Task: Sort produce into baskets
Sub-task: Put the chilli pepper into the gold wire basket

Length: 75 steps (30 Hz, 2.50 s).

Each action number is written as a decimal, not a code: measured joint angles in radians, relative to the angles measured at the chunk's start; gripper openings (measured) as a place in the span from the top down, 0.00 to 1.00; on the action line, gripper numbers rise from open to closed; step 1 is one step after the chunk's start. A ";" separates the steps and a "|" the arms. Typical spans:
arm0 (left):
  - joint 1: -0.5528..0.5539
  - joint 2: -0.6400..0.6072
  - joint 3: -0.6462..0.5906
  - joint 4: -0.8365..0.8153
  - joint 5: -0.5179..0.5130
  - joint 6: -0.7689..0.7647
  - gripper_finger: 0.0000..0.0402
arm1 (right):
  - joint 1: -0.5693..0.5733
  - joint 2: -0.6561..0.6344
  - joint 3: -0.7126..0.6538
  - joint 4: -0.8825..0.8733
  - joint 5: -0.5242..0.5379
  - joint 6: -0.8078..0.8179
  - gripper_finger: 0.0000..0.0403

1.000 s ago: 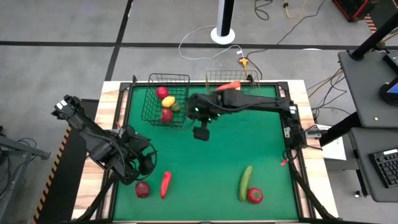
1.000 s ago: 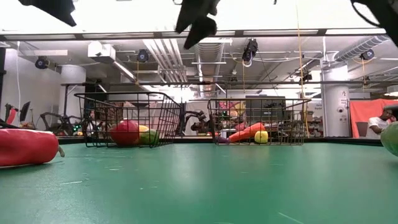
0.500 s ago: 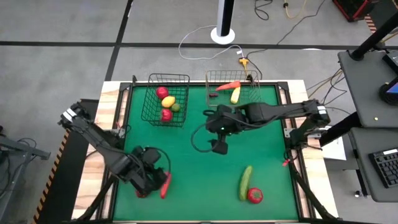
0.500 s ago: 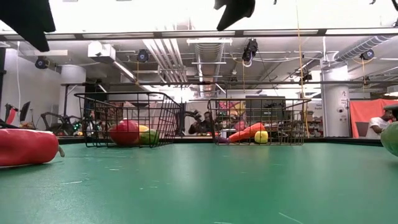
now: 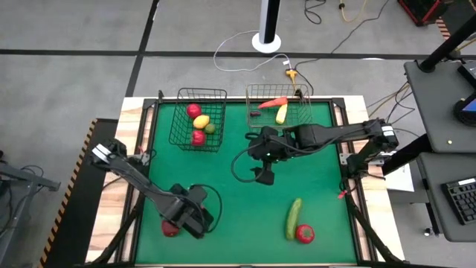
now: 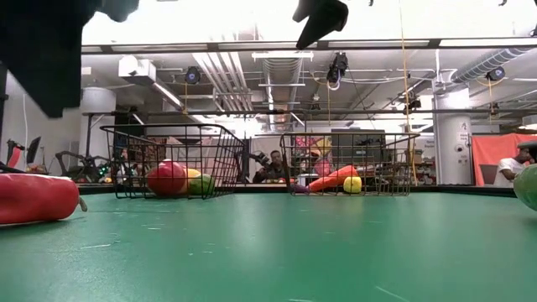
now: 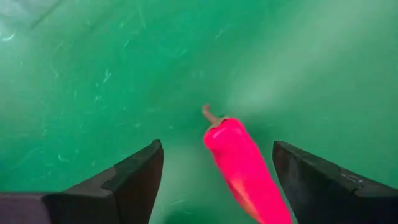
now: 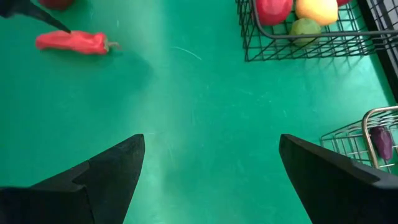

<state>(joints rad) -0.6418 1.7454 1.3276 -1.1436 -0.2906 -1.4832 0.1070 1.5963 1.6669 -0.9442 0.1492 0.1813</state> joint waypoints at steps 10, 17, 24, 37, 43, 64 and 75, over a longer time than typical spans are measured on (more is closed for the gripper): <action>0.009 0.093 0.010 0.018 0.074 -0.025 0.27 | 0.002 0.002 0.000 0.000 -0.003 -0.014 0.10; 0.009 0.129 0.026 0.067 0.078 -0.032 0.27 | 0.002 0.002 0.000 0.000 -0.003 -0.021 0.10; 0.009 0.187 0.027 0.075 0.093 -0.045 0.27 | 0.004 0.002 0.000 -0.001 -0.003 -0.026 0.10; 0.011 0.212 -0.017 0.179 0.103 -0.018 0.36 | 0.004 0.002 -0.002 -0.001 -0.002 -0.029 0.10; 0.018 0.210 -0.036 0.219 0.117 0.006 0.48 | 0.004 0.002 -0.004 0.000 -0.002 -0.029 0.10; 0.041 -0.100 -0.036 0.182 -0.416 0.435 0.67 | 0.099 -0.063 -0.264 0.297 0.061 -0.052 0.10; 0.039 -0.263 -0.038 0.402 -0.733 0.864 0.67 | 0.120 -0.076 -0.651 1.182 0.072 -0.101 0.10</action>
<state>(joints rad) -0.6033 1.4827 1.2895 -0.7417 -1.0233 -0.6194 0.2272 1.5207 1.0158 0.2377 0.2214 0.0804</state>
